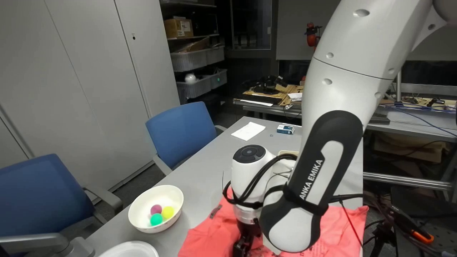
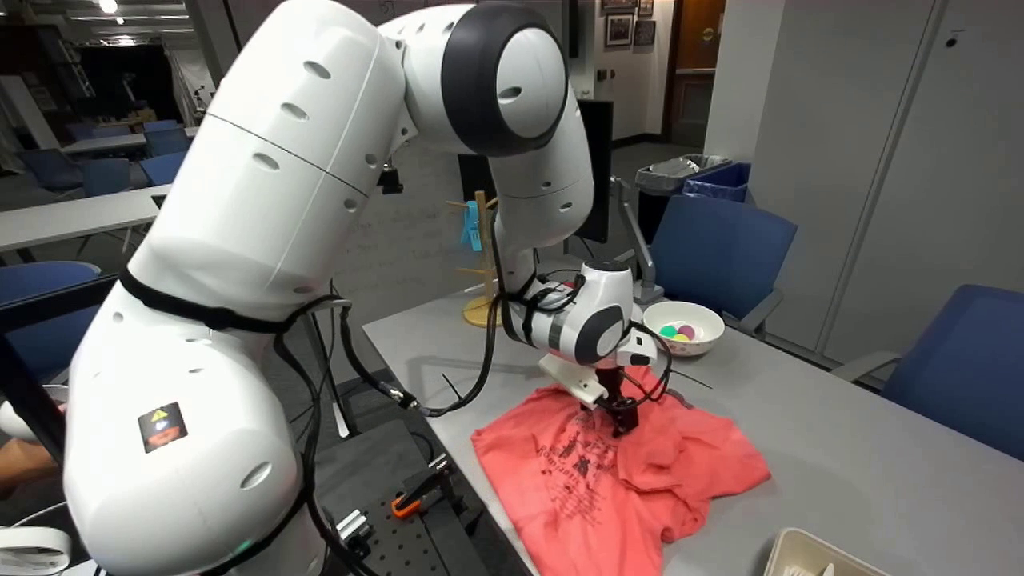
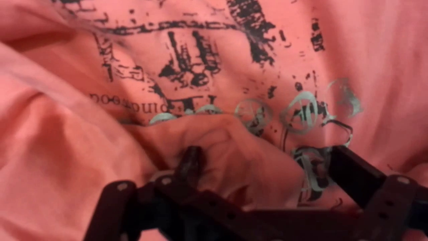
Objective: Unfold the shirt
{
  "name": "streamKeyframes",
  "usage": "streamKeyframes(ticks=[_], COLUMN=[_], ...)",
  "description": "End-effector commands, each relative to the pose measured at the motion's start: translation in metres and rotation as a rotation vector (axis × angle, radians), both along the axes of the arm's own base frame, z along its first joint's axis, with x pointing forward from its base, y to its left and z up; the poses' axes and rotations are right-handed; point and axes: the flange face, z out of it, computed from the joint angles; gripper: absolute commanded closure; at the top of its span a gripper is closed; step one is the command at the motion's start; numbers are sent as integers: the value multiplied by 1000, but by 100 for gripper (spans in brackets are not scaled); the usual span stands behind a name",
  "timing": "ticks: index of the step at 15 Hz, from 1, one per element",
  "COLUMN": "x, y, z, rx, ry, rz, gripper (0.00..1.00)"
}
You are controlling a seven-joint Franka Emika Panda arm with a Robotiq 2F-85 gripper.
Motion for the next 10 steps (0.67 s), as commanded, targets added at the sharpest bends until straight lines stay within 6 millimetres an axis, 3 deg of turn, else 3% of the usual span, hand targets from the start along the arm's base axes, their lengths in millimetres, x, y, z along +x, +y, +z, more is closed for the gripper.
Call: streamKeyframes(ticks=[1, 5, 10], x=[33, 62, 87], y=[-22, -35, -28], z=[-8, -6, -10], rx=[-8, -8, 7], ry=[-30, -56, -66], rz=[2, -12, -16], gripper=[0, 0, 0])
